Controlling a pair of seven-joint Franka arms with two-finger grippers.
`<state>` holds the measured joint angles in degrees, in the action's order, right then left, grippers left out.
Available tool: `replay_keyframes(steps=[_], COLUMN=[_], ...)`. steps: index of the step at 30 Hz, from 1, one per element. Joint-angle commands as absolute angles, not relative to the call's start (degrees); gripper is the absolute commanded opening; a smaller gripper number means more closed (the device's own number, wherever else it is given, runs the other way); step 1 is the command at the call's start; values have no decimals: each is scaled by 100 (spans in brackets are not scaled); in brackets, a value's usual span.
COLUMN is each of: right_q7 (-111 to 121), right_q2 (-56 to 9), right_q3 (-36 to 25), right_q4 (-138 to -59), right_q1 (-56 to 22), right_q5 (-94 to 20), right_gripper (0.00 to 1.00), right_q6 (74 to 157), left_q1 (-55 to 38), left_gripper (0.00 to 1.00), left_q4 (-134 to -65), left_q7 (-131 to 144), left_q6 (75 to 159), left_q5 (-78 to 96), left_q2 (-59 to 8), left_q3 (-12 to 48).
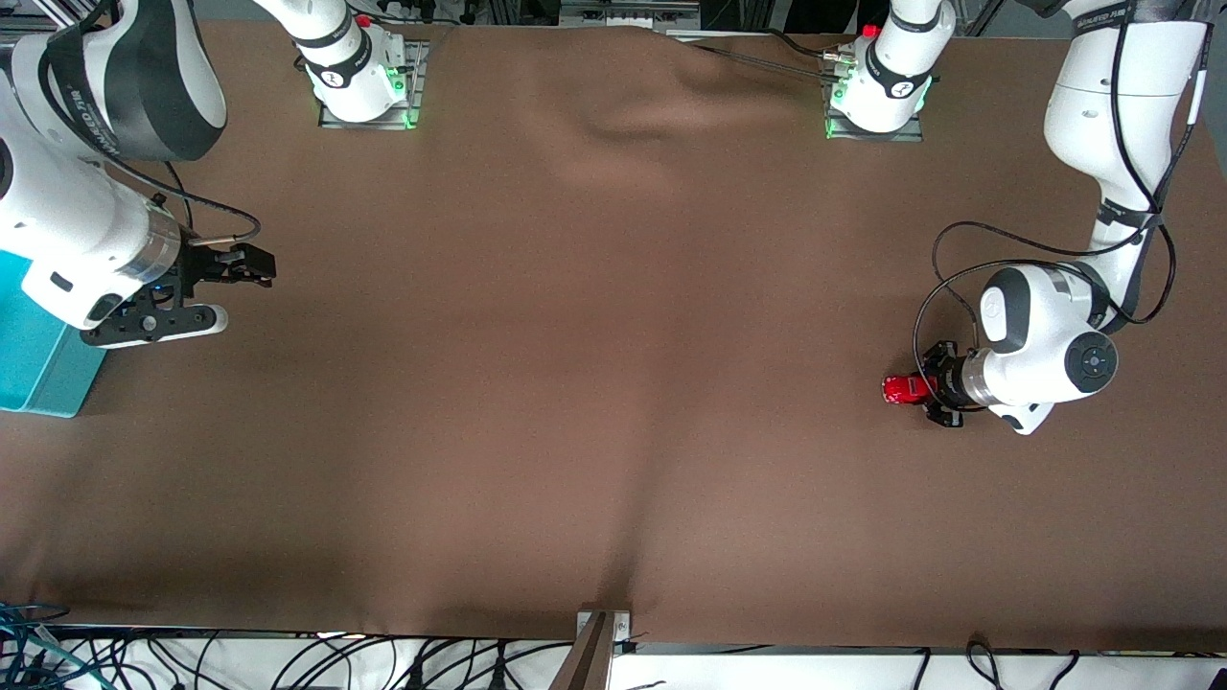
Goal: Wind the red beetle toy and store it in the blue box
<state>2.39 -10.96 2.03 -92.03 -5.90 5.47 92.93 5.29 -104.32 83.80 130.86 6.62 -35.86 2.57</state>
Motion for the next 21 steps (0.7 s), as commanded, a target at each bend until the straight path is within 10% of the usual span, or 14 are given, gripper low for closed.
replay_keyframes(steps=[1, 21], right_q7=[167, 167], right_q2=[-1037, -1037], right_q3=[211, 211], right_q4=[-9246, -9246], right_q1=[-598, -729], right_q5=[606, 650], right_gripper=[100, 100], right_q6=[9308, 9290], left_q1=[738, 826], left_gripper=[0, 0], left_q4=[-10362, -10354], left_q7=[8165, 8191], left_q6=[13113, 13113], left_q5=[519, 439], left_q2=[-3718, -3718], left_q3=[264, 264])
